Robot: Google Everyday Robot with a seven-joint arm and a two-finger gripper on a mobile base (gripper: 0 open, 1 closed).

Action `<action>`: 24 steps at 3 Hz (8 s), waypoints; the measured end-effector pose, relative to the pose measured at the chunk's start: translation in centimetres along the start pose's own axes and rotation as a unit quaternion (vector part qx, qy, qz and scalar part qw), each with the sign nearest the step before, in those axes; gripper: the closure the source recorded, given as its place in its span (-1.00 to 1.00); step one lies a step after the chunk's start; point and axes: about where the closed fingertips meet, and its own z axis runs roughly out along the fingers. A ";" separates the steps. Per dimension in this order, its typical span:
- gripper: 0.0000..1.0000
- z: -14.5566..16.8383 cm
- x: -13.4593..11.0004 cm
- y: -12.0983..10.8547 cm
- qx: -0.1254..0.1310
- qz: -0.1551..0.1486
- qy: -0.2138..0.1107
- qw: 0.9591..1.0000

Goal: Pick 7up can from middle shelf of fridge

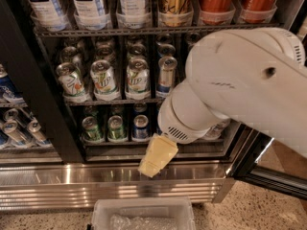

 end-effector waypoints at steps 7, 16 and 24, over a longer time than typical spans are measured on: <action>-1.00 8.6 -4.1 -2.4 0.118 0.100 -0.107 0.982; -0.64 7.7 -10.3 -7.5 0.164 0.189 -0.265 0.931; -0.72 11.9 -11.5 -14.5 0.232 0.190 -0.290 0.909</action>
Offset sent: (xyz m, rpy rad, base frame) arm 0.0125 0.0377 -0.0373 0.0707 0.0038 -0.0214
